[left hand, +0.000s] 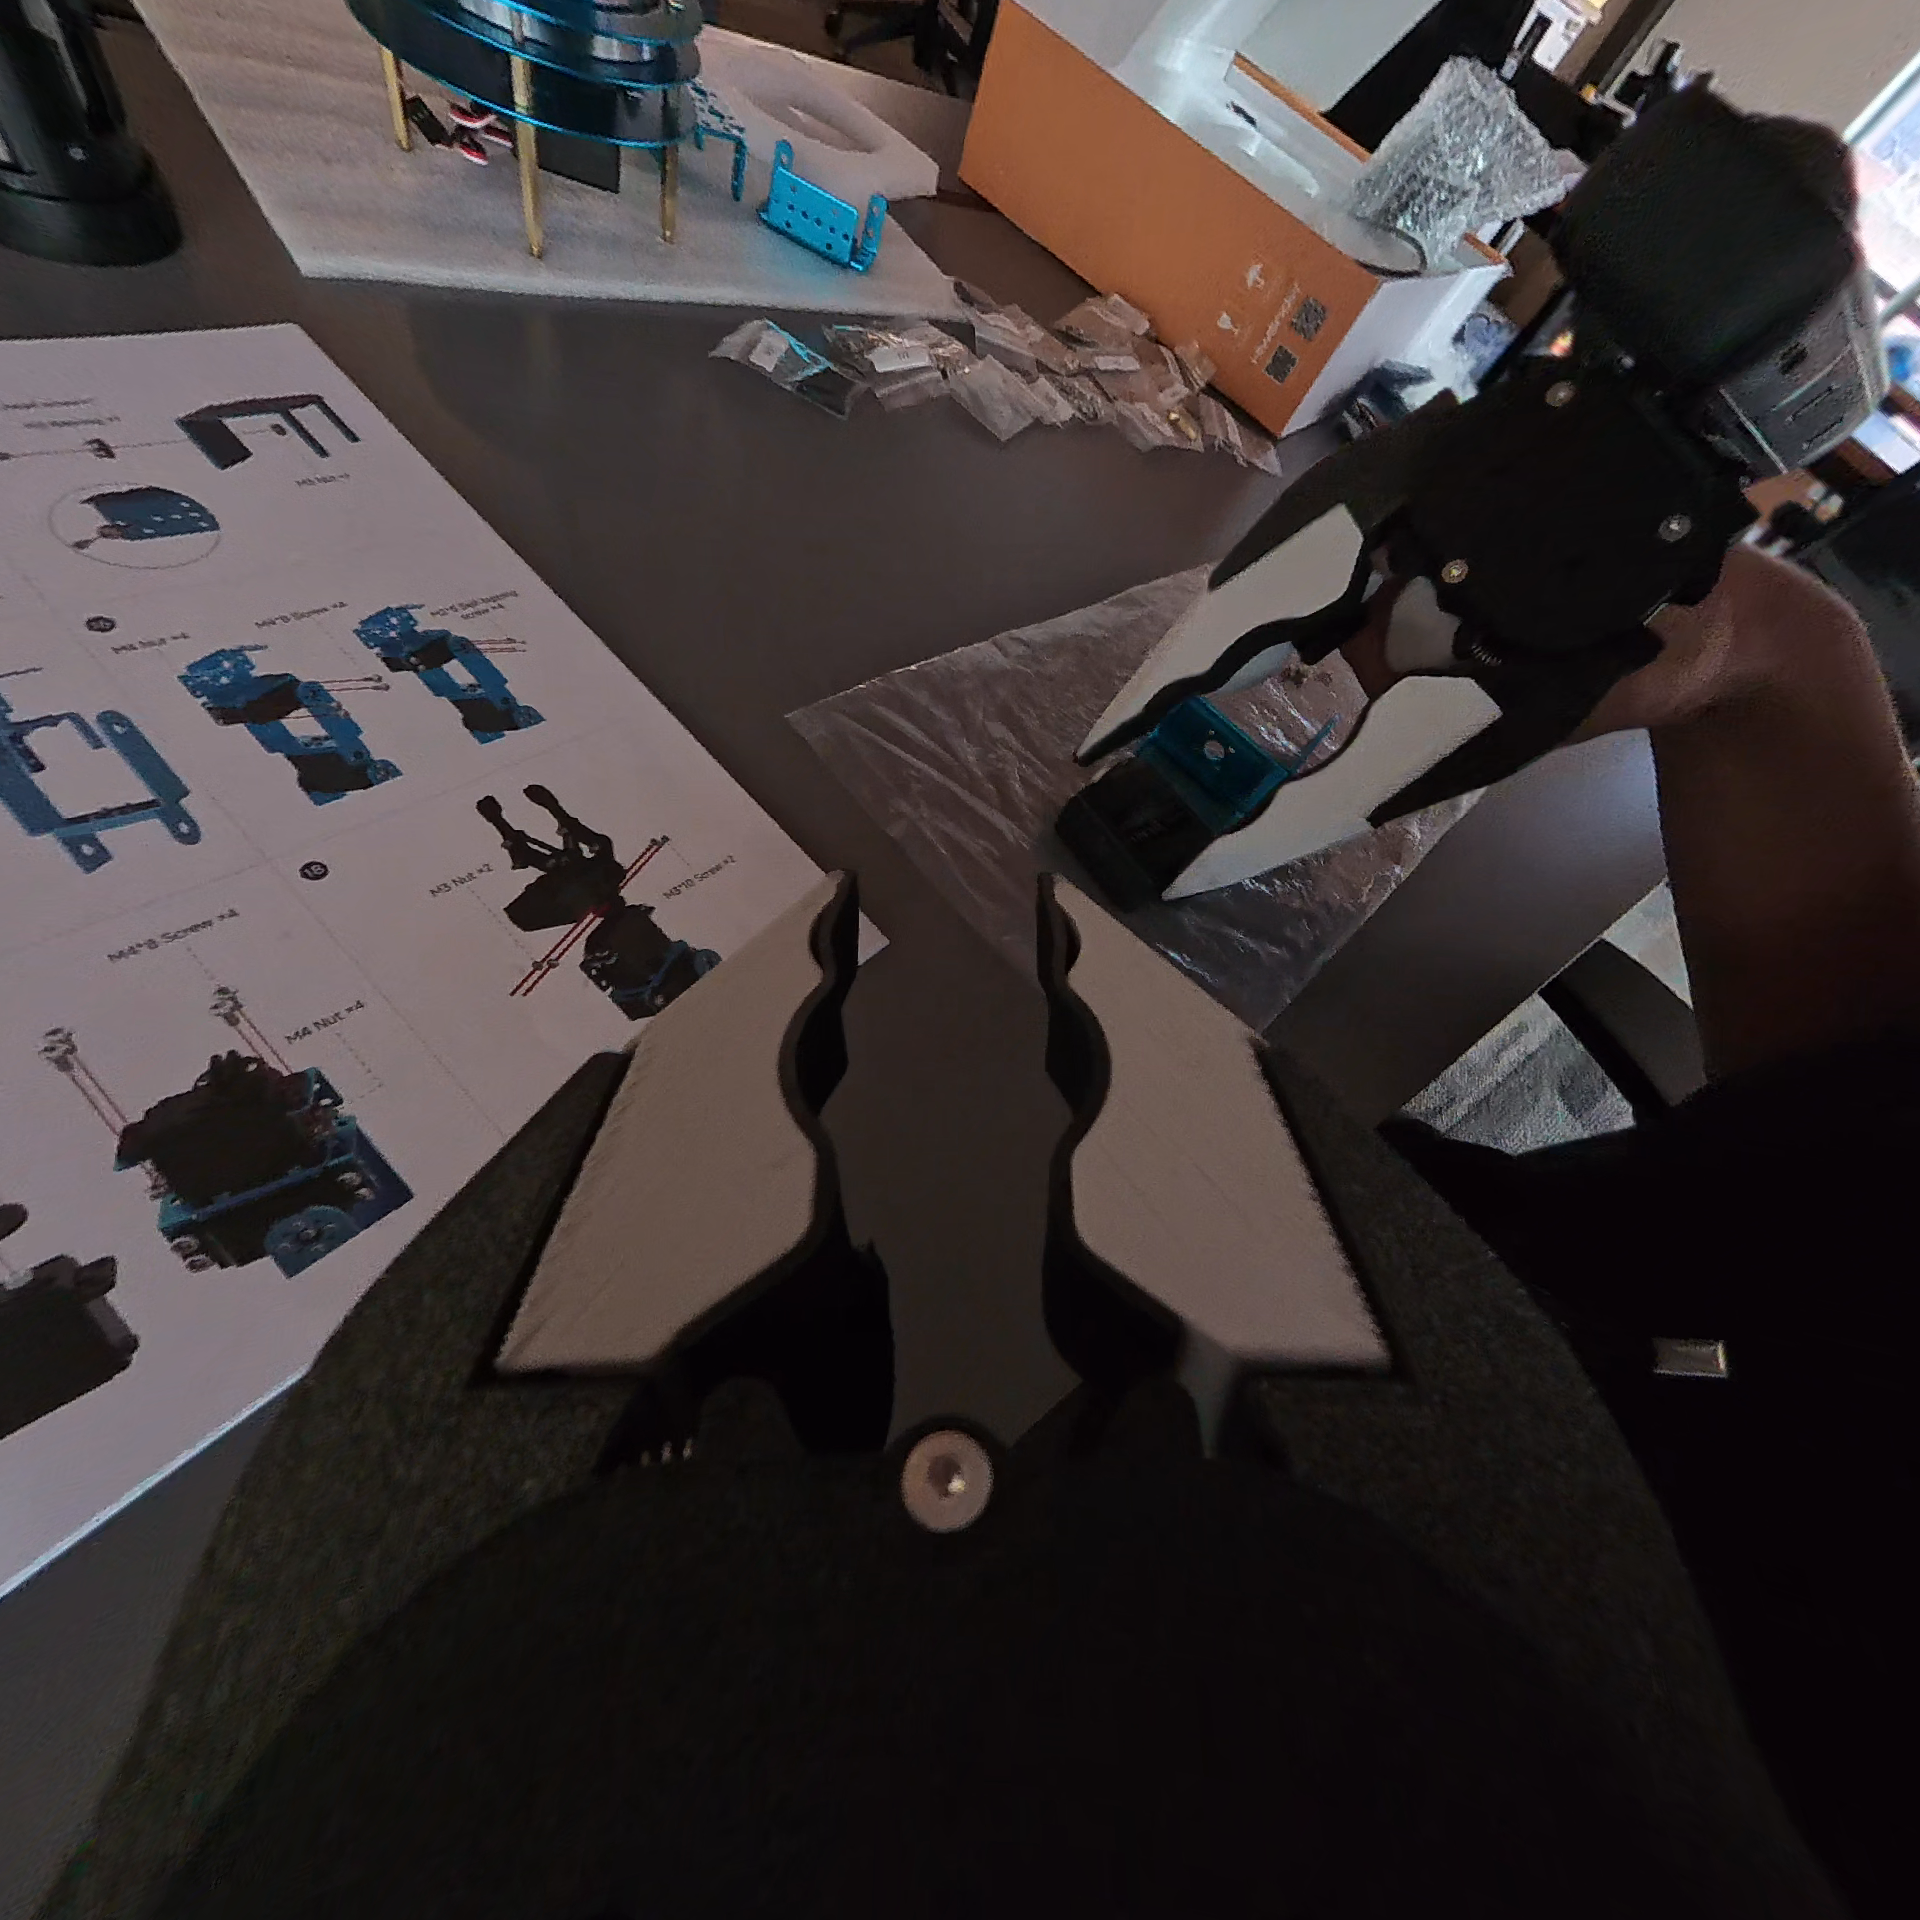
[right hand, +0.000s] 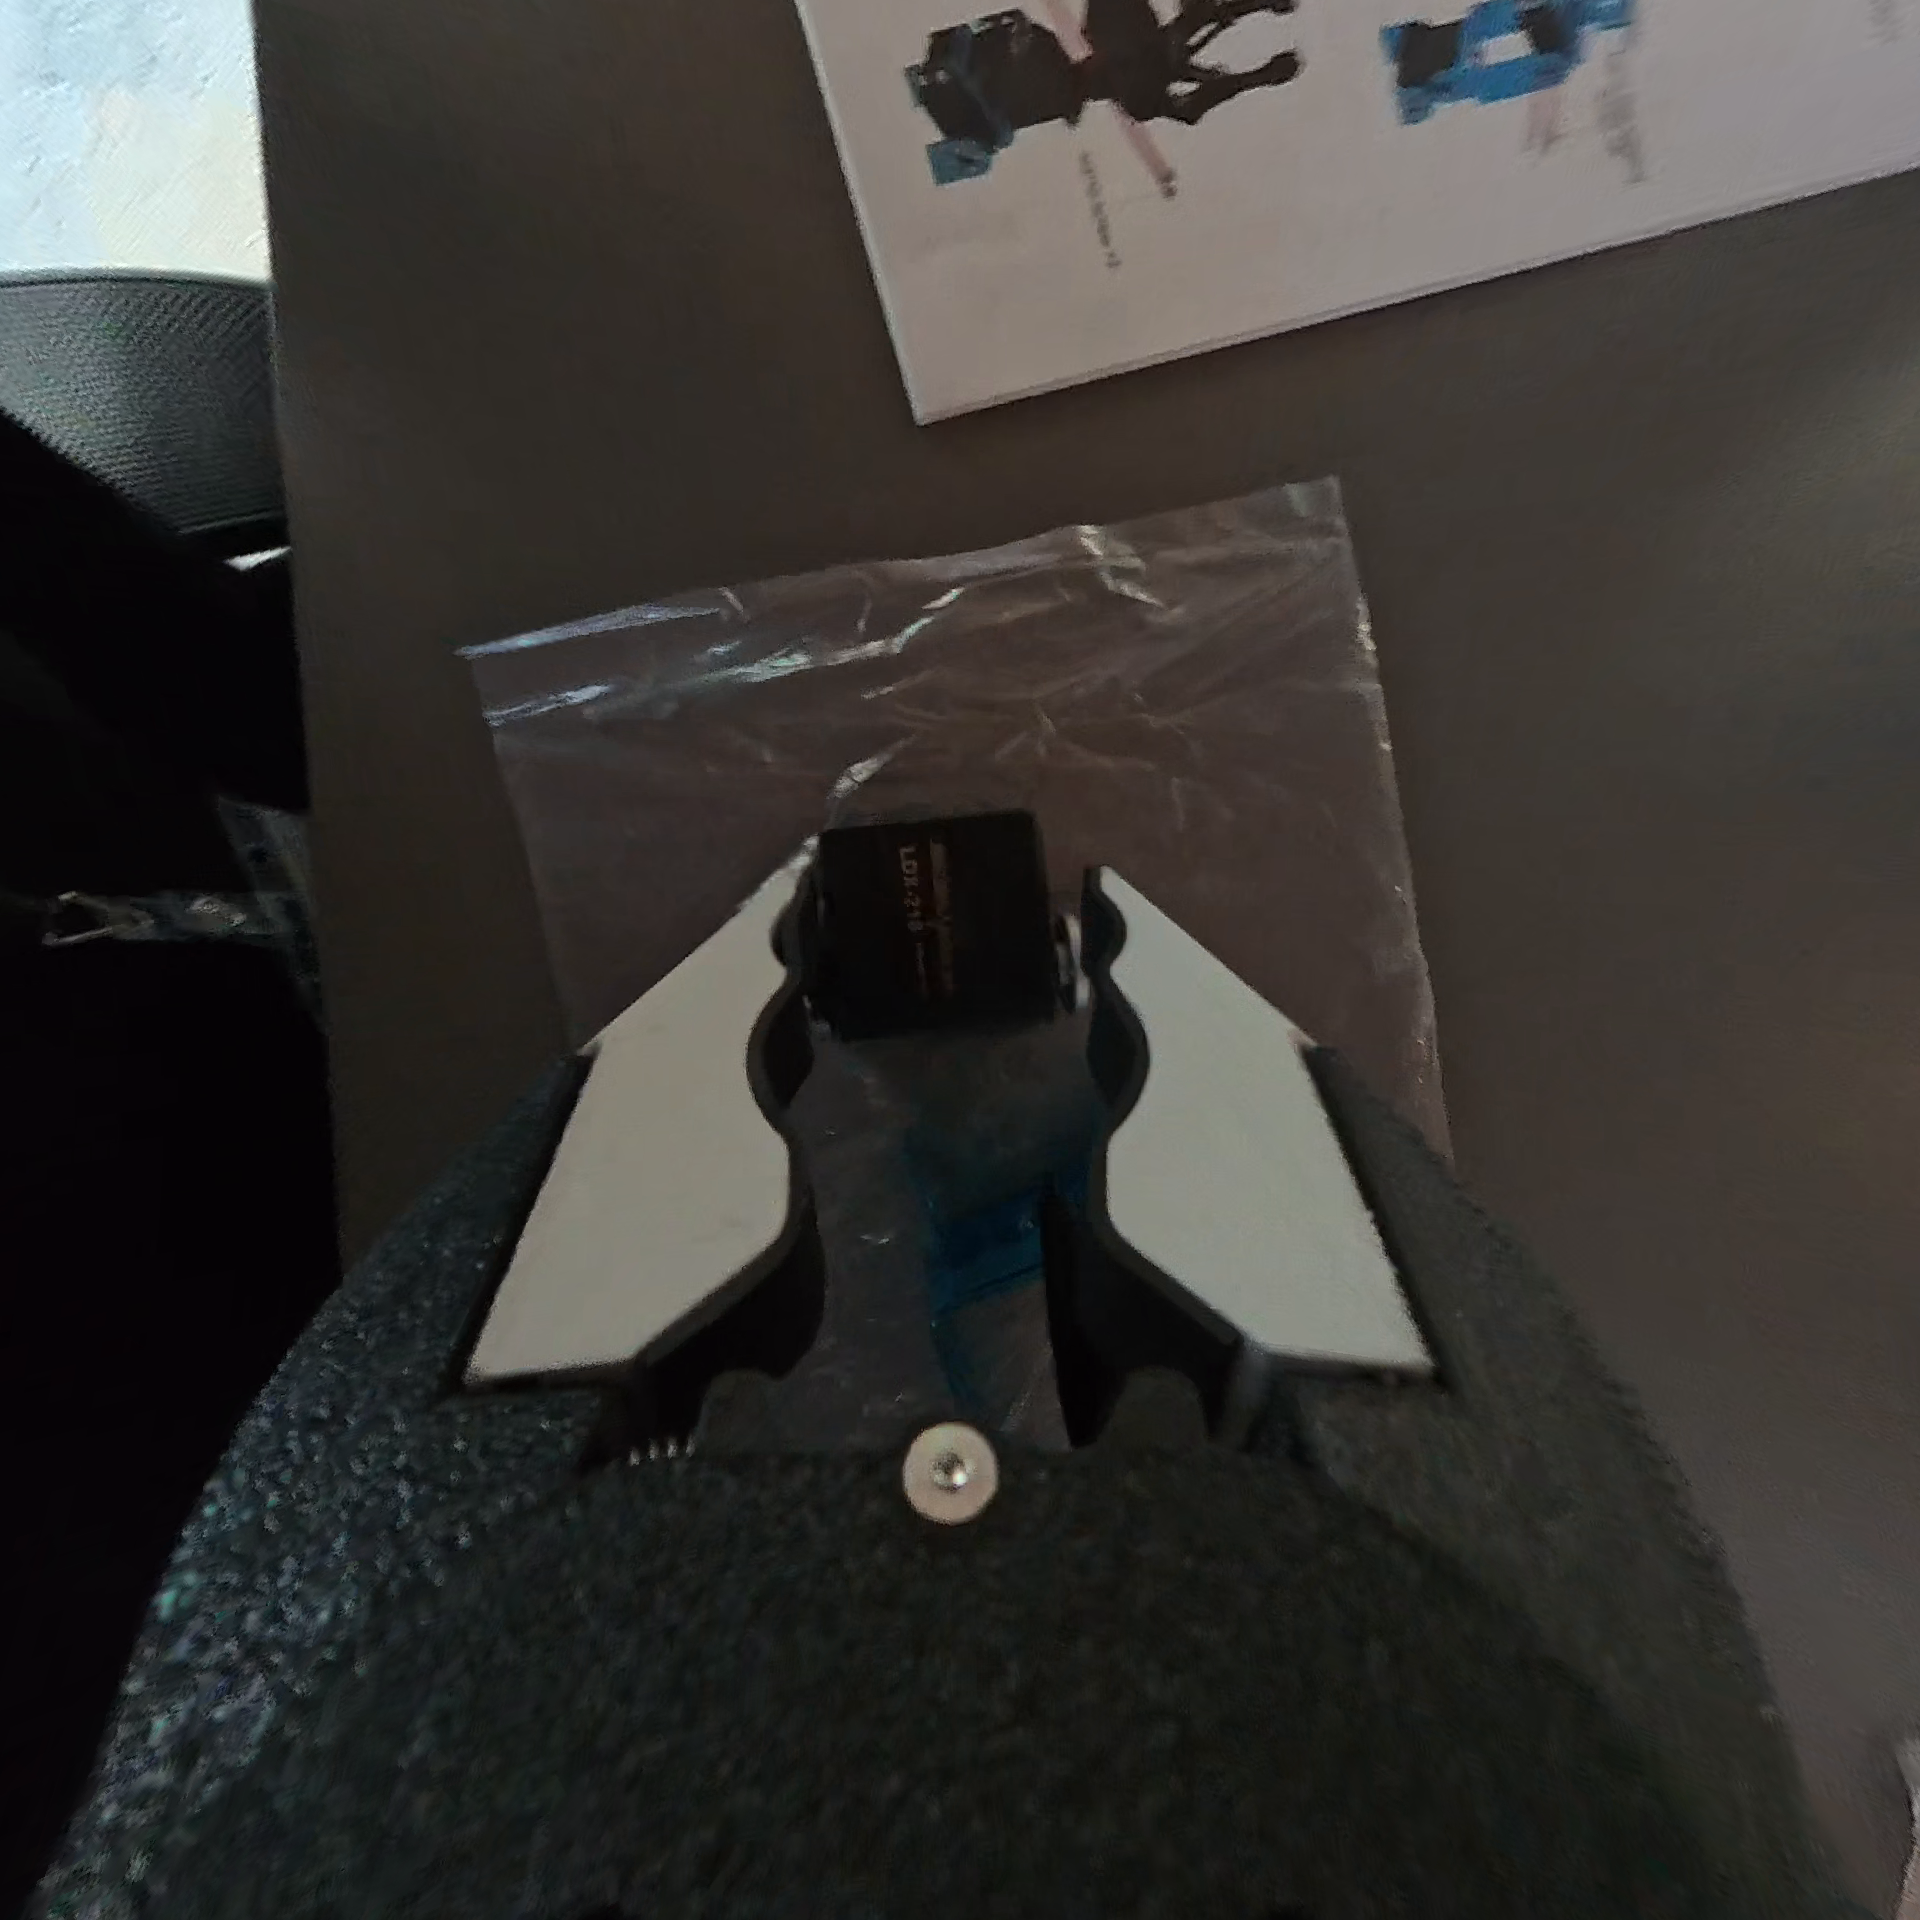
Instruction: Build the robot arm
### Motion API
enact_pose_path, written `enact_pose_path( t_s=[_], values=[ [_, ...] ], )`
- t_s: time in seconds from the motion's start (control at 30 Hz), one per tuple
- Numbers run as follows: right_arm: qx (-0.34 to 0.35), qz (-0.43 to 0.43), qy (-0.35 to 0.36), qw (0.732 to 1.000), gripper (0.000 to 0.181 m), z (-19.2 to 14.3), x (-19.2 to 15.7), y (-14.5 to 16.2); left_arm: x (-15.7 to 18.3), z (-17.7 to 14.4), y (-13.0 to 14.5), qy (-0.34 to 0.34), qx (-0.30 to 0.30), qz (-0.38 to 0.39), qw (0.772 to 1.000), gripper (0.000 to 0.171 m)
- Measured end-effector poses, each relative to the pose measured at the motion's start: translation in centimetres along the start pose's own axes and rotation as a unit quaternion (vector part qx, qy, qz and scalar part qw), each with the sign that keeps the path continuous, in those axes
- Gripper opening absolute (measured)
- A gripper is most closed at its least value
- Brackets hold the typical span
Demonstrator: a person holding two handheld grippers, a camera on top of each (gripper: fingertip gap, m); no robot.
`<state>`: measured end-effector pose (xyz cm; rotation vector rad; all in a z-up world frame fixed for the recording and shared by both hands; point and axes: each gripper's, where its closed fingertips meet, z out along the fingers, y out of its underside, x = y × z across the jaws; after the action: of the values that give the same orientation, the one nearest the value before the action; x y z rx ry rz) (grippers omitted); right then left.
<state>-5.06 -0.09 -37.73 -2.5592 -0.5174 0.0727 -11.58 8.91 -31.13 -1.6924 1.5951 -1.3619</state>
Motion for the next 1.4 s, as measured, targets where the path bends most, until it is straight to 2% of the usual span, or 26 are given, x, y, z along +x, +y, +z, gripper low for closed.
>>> enact_pose_path(
  t_s=[0.07, 0.2, 0.3, 0.37, 0.47, 0.6, 0.67, 0.77, 0.83, 0.9, 1.0, 1.13, 1.27, 1.33, 1.4],
  values=[
    [-0.023, -0.005, -0.035, 0.999, 0.050, 0.2, -0.5, 0.0, -0.4, -0.4, 0.1, -0.014, 0.002, -0.005, 1.000, 0.033],
    [-0.064, -0.027, -0.036, 0.997, 0.045, 0.8, -0.4, 0.6, -0.9, -0.7, 0.8, -0.031, -0.008, -0.004, 0.999, 0.034],
    [-0.049, -0.054, -0.033, 0.997, 0.044, 0.6, -0.6, 0.1, -0.6, -0.1, 1.5, -0.018, -0.017, -0.008, 1.000, 0.033],
    [-0.007, -0.057, -0.046, 0.997, 0.044, 0.0, -1.1, -1.0, 0.3, 0.5, 1.9, 0.010, -0.023, -0.018, 1.000, 0.033],
    [0.097, -0.050, -0.074, 0.991, 0.044, -2.3, -1.9, -3.7, 2.2, 1.9, 2.5, 0.081, -0.048, -0.067, 0.993, 0.039],
    [0.251, -0.021, -0.110, 0.961, 0.044, -6.2, -2.1, -7.0, 4.9, 2.5, 0.8, 0.177, -0.013, -0.109, 0.978, 0.045],
    [0.310, -0.004, -0.133, 0.941, 0.044, -8.0, -2.0, -8.1, 6.3, 2.2, -0.6, 0.231, 0.017, -0.131, 0.964, 0.047],
    [0.384, 0.011, -0.160, 0.909, 0.044, -10.4, -2.0, -9.4, 8.3, 1.0, -3.3, 0.335, 0.073, -0.189, 0.920, 0.052],
    [0.410, 0.017, -0.169, 0.896, 0.044, -11.3, -2.0, -10.0, 8.9, 0.1, -4.8, 0.390, 0.105, -0.227, 0.886, 0.053],
    [0.420, 0.022, -0.160, 0.893, 0.044, -11.5, -1.7, -10.3, 9.3, -0.1, -5.2, 0.410, 0.117, -0.240, 0.872, 0.053],
    [0.434, 0.030, -0.150, 0.888, 0.044, -11.7, -1.4, -10.4, 9.6, 0.1, -5.0, 0.405, 0.116, -0.232, 0.877, 0.053],
    [0.476, 0.056, -0.182, 0.859, 0.043, -12.8, -1.7, -10.6, 9.4, 0.6, -4.9, 0.393, 0.119, -0.229, 0.883, 0.053],
    [0.504, 0.088, -0.211, 0.833, 0.044, -13.1, -1.8, -10.7, 9.4, 2.2, -4.1, 0.347, 0.100, -0.176, 0.916, 0.053],
    [0.517, 0.099, -0.223, 0.820, 0.043, -13.5, -2.0, -10.7, 10.2, 1.8, -4.9, 0.385, 0.107, -0.199, 0.895, 0.053],
    [0.530, 0.100, -0.233, 0.809, 0.043, -13.9, -2.4, -10.7, 10.7, 1.1, -6.2, 0.447, 0.122, -0.252, 0.849, 0.053]
  ],
)
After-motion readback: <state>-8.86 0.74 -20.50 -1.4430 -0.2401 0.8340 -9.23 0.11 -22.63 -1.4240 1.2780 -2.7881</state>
